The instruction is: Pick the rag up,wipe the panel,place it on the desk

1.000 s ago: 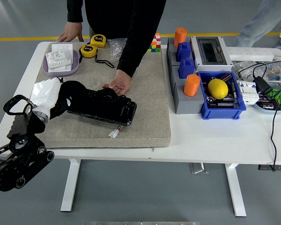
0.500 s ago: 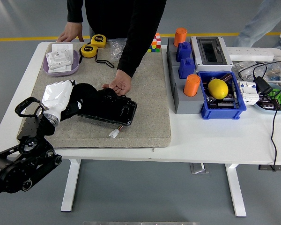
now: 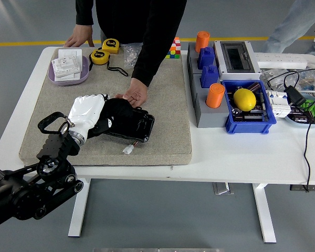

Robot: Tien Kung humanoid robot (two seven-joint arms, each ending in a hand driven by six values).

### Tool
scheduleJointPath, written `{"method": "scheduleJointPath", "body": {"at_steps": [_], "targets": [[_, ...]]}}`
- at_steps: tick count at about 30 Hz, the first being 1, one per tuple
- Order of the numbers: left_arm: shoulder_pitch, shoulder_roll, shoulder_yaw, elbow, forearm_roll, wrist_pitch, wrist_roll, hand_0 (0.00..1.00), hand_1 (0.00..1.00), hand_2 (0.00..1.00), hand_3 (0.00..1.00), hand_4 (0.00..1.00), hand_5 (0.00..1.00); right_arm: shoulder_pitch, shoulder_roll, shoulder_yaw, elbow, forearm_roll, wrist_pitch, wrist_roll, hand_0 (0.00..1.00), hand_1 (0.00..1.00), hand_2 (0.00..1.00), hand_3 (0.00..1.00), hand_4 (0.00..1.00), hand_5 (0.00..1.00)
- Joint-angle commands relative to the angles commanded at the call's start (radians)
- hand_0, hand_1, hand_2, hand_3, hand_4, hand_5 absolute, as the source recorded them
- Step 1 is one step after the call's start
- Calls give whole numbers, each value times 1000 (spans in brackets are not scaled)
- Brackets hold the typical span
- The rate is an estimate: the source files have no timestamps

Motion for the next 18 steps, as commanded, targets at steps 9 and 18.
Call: {"method": "scheduleJointPath", "body": {"at_steps": [9, 18], "targets": [[-27, -14, 67, -26, 4, -7, 12, 280, 217, 465, 450, 236, 2, 3, -1, -3, -2, 4, 2, 1, 743, 691, 701, 621, 998, 553], [-44, -22, 115, -54, 10, -11, 22, 279, 217, 465, 451, 238, 2, 4, 0, -8, -4, 9, 4, 2, 743, 690, 701, 621, 998, 552]]}}
